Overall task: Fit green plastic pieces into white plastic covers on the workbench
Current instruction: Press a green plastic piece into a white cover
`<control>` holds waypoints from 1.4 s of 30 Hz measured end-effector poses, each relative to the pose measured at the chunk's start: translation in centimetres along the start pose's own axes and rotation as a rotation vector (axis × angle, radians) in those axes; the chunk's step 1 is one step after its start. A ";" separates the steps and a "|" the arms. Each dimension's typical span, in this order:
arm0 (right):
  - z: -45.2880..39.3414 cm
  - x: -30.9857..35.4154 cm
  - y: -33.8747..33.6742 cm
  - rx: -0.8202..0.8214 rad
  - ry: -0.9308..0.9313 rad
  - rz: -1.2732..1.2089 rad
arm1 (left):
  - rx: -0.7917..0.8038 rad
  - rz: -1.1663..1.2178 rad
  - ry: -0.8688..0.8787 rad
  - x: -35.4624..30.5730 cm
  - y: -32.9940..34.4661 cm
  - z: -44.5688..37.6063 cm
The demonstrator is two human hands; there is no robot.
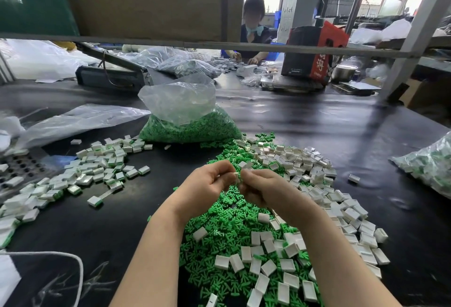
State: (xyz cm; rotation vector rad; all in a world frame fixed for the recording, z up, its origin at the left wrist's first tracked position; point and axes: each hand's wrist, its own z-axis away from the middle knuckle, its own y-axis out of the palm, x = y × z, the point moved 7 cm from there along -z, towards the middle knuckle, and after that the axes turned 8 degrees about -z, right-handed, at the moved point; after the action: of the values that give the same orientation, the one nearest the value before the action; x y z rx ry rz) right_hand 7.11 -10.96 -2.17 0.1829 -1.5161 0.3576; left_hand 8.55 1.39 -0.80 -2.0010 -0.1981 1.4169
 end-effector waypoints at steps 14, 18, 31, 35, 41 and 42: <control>-0.1 0.6 -1.2 -0.102 -0.111 -0.085 | -0.005 0.131 -0.065 0.4 -0.2 0.1; -0.3 0.6 -0.8 -0.090 -0.129 -0.018 | 0.007 0.155 -0.074 0.2 -0.1 0.1; -0.3 1.4 -0.7 -0.089 -0.226 0.230 | -0.004 0.069 -0.078 0.7 -0.4 0.2; -0.3 1.4 -0.8 -0.122 -0.244 0.297 | 0.004 0.078 -0.078 0.6 -0.3 0.2; -0.2 1.5 -0.8 -0.058 -0.222 0.315 | 0.029 0.061 -0.077 0.4 -0.2 0.2; -0.2 1.3 -0.8 -0.052 -0.208 0.295 | 0.033 0.066 -0.079 0.4 -0.1 0.2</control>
State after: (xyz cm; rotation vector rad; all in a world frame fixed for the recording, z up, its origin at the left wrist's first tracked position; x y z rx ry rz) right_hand 7.55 -11.46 -0.77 -0.0475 -1.7613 0.5464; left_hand 8.53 1.77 -1.05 -1.9423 -0.1435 1.5319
